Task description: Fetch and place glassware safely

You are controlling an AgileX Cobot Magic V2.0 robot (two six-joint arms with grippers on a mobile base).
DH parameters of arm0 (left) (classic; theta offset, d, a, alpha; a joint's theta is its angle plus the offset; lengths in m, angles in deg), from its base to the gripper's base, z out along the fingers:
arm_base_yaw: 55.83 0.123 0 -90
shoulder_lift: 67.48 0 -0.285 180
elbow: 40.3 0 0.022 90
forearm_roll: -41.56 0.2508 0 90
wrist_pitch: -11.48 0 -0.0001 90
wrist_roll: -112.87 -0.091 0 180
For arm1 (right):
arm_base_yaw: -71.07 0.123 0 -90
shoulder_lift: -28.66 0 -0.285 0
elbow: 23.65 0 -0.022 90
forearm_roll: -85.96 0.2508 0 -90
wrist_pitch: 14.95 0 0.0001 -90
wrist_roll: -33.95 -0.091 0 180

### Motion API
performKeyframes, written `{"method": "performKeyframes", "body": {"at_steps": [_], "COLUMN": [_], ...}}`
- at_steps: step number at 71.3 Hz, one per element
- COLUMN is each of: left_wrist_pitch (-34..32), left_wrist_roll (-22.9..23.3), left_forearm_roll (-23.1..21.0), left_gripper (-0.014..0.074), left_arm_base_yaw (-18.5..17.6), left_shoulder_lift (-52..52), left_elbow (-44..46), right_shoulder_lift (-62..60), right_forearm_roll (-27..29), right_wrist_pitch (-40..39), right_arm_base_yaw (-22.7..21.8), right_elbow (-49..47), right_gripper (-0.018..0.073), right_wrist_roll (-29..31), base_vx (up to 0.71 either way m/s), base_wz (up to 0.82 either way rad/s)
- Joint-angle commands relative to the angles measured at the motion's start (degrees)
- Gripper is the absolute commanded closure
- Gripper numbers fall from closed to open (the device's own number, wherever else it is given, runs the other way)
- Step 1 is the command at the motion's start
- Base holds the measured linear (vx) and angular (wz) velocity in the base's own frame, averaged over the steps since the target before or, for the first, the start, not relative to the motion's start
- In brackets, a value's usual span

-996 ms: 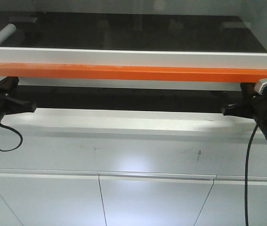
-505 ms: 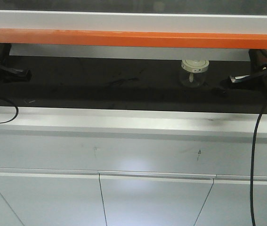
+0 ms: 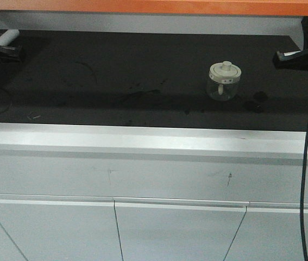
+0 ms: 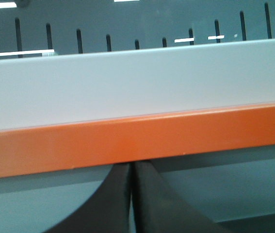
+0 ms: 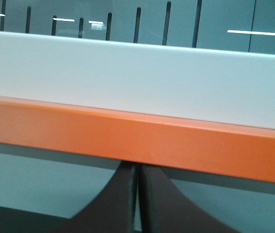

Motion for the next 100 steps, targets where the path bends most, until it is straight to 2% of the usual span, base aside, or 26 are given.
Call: {"method": "performKeyframes", "body": {"at_steps": [1, 33, 45, 53, 60, 70, 86, 100], "left_wrist_pitch": [-6.7, -0.8, 2.1, 4.0, 6.9, 8.4, 4.8, 2.8], "left_wrist_roll": [0.7, 0.8, 0.8, 1.1, 4.0, 7.7, 8.2, 8.2], "left_forearm_roll": [-0.7, -0.7, -0.7, 1.4, 3.8, 6.4, 6.5, 6.5], "left_gripper": [0.0603, 0.0603, 0.0603, 0.0603, 0.0603, 0.0603, 0.0603, 0.0603], "left_arm_base_yaw": [-0.1, -0.1, -0.1, -0.1, -0.1, -0.1, -0.1, -0.1], "left_shoulder_lift": [-4.4, -8.2, -8.5, -8.6, -8.9, -9.1, -9.1, -9.1], "left_elbow": [3.9, 9.9, 9.9, 9.9, 9.4, 6.2, -3.1, -11.2], "right_shoulder_lift": [-3.5, -7.2, -7.2, -7.2, -7.2, -7.2, -7.2, -7.1], "right_forearm_roll": [0.1, -1.2, -2.2, -4.3, -7.5, -8.6, -8.8, -11.2], "right_wrist_pitch": [-7.0, -1.2, 1.1, 4.2, 7.5, 6.9, 3.2, 2.8], "right_arm_base_yaw": [-0.2, -0.2, -0.2, -0.2, -0.2, -0.2, -0.2, -0.2], "right_elbow": [-5.9, -11.0, -11.0, -11.0, -10.9, -7.4, 2.8, 9.0], "right_gripper": [0.056, 0.056, 0.056, 0.056, 0.056, 0.056, 0.056, 0.056], "right_wrist_roll": [0.2, -0.4, -3.6, -5.6, -7.1, -12.7, -12.8, -12.6], "base_vx": [0.0, 0.0, 0.0, 0.0, 0.0, 0.0, 0.0, 0.0], "base_wz": [0.0, 0.0, 0.0, 0.0, 0.0, 0.0, 0.0, 0.0]}}
